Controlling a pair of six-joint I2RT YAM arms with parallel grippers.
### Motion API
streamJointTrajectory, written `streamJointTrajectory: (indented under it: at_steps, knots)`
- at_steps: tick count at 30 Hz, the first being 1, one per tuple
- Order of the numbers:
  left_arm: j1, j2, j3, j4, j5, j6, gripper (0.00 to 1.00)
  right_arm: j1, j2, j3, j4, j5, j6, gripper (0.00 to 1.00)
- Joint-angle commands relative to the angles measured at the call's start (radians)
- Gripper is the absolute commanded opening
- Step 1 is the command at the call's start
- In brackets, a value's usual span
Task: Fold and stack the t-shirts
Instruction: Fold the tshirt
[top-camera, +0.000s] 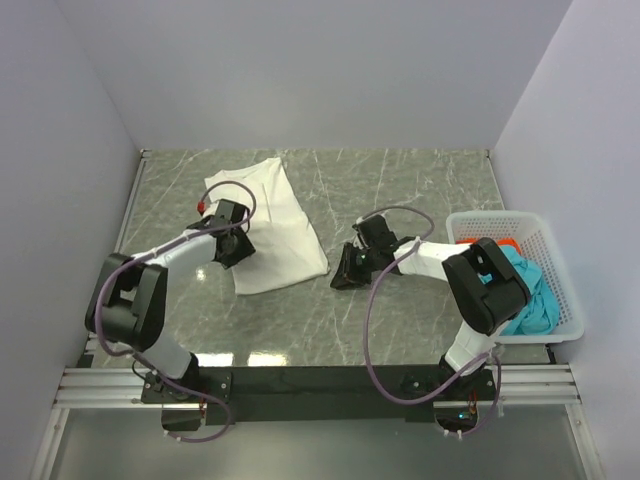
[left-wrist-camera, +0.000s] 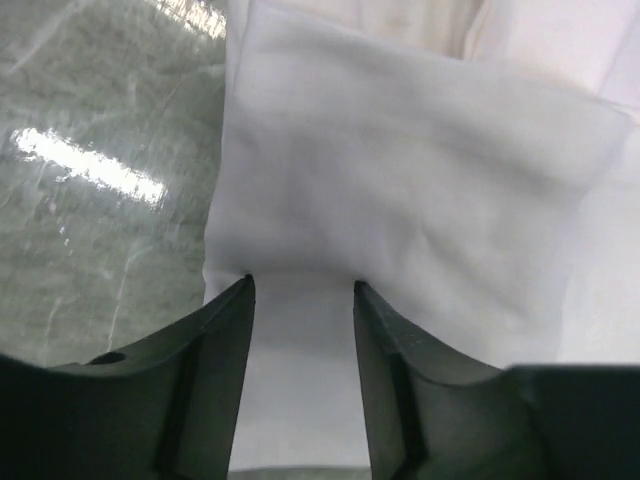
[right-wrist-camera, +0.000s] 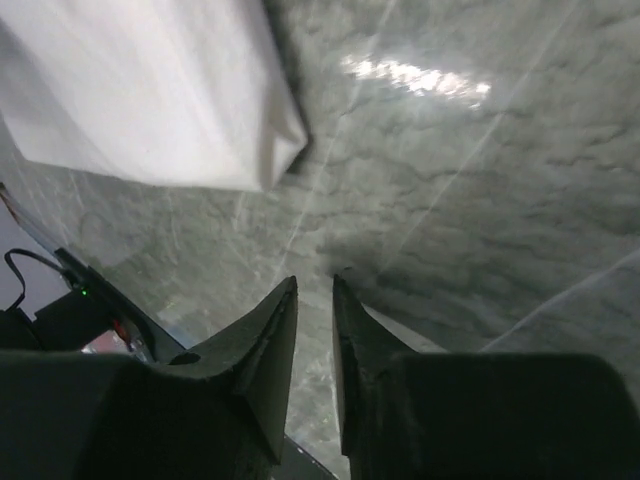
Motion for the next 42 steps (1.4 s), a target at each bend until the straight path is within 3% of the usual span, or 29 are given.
streamJointTrajectory:
  at_steps: [1,2,4,6,10,13,14,17,24,29,37,42]
  knots:
    - [-0.01,-0.161,0.008,-0.061,0.009,0.028,0.51,0.017,-0.09,-0.002,0.052,-0.019,0.007,0.3]
    - [-0.021,-0.204,-0.027,-0.079,0.002,0.011,0.58,0.015,-0.127,0.001,0.064,-0.029,-0.007,0.36]
    - [-0.059,-0.326,-0.07,-0.118,-0.026,-0.058,0.71,0.014,-0.147,0.021,0.09,-0.038,-0.024,0.37]
    - [-0.082,-0.391,-0.141,-0.115,0.021,-0.107,0.73,0.014,-0.144,0.05,0.106,-0.068,-0.038,0.36]
    - [-0.093,-0.478,-0.249,-0.008,0.1,-0.169,0.6,0.015,-0.075,0.124,0.189,-0.134,-0.054,0.33]
    - [-0.093,-0.443,-0.297,0.038,0.092,-0.187,0.4,0.014,-0.011,0.158,0.263,-0.186,-0.065,0.27]
    - [-0.093,-0.429,-0.308,0.06,0.082,-0.19,0.29,0.012,0.024,0.162,0.291,-0.213,-0.079,0.23]
    - [-0.09,-0.366,-0.332,0.069,0.022,-0.222,0.17,0.009,0.106,0.179,0.339,-0.242,-0.081,0.2]
    - [-0.047,-0.313,-0.441,0.063,0.083,-0.35,0.07,-0.041,0.291,0.167,0.411,-0.242,-0.012,0.17]
    - [-0.039,-0.381,-0.533,0.046,0.144,-0.4,0.06,-0.068,0.359,0.188,0.278,-0.19,0.007,0.15]
    - [-0.039,-0.602,-0.581,-0.076,0.193,-0.453,0.01,-0.061,0.252,-0.004,0.219,-0.151,0.106,0.15]
    - [-0.039,-0.701,-0.518,-0.22,0.154,-0.441,0.01,-0.037,0.137,-0.131,0.274,-0.167,0.157,0.15]
